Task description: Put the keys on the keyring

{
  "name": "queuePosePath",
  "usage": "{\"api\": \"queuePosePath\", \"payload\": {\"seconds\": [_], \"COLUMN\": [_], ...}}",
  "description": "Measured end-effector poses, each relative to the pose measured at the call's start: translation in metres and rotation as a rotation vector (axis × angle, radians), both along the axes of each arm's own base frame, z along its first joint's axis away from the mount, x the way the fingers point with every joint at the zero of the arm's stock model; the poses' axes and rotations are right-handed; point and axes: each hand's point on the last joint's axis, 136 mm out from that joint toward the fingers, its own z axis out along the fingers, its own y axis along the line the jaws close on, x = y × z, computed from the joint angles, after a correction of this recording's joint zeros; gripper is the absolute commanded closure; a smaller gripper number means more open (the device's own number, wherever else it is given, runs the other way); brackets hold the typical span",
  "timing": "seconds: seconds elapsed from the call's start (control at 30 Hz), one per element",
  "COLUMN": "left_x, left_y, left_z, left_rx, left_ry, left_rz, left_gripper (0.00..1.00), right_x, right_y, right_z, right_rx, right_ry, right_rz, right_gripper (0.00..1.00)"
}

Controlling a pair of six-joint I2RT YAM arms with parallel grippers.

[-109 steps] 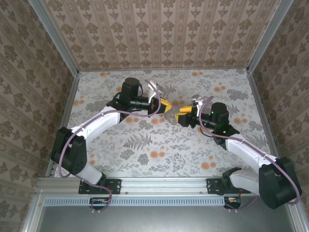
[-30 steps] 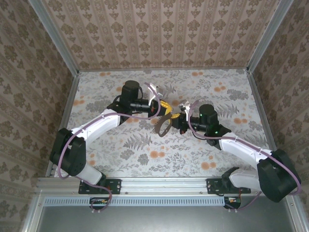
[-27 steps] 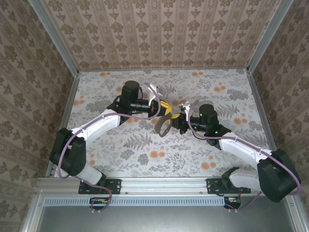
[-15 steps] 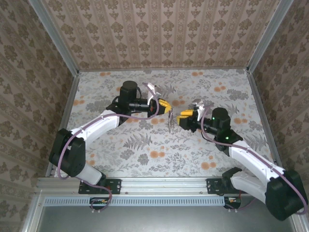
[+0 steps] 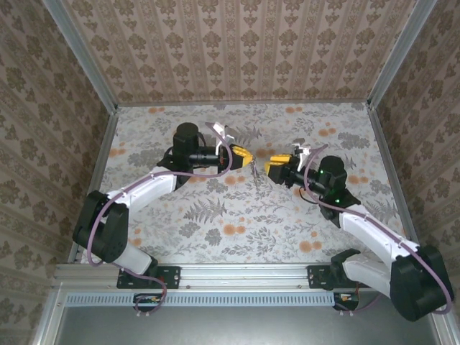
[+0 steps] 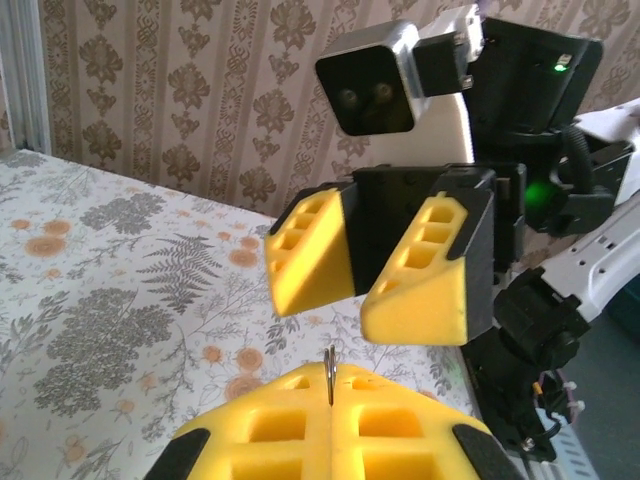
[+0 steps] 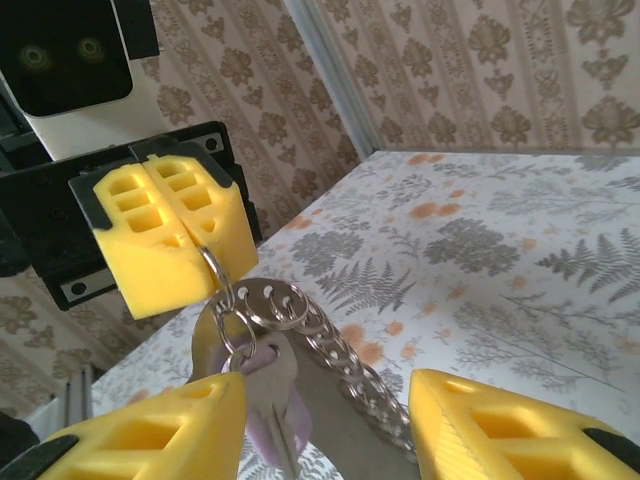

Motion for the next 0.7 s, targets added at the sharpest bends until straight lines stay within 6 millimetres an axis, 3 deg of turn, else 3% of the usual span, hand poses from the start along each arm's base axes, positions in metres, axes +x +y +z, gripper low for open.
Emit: {"api": "queuePosePath", "payload": {"seconds": [0.27,0.7], "left_x": [0.004,0.006], "left_y": [-0.001,-0.002], "left_z": [0.004,0.005], "left_rx": [-0.039,-0.059], "left_ry": [0.023,0.051], "left_rz": [-0.018,-0.034], "left_gripper": [1.0,1.0], "right_x": [0.002,0.005], "right_y": [0.017,0.031], "right_z": [0.021,0.025], "right_rx": [0.074,0.098], "right_ry": [-0.025,-0.026], "right_rz": [0.113,0.189], "right_gripper": [0.53,0.57]}}
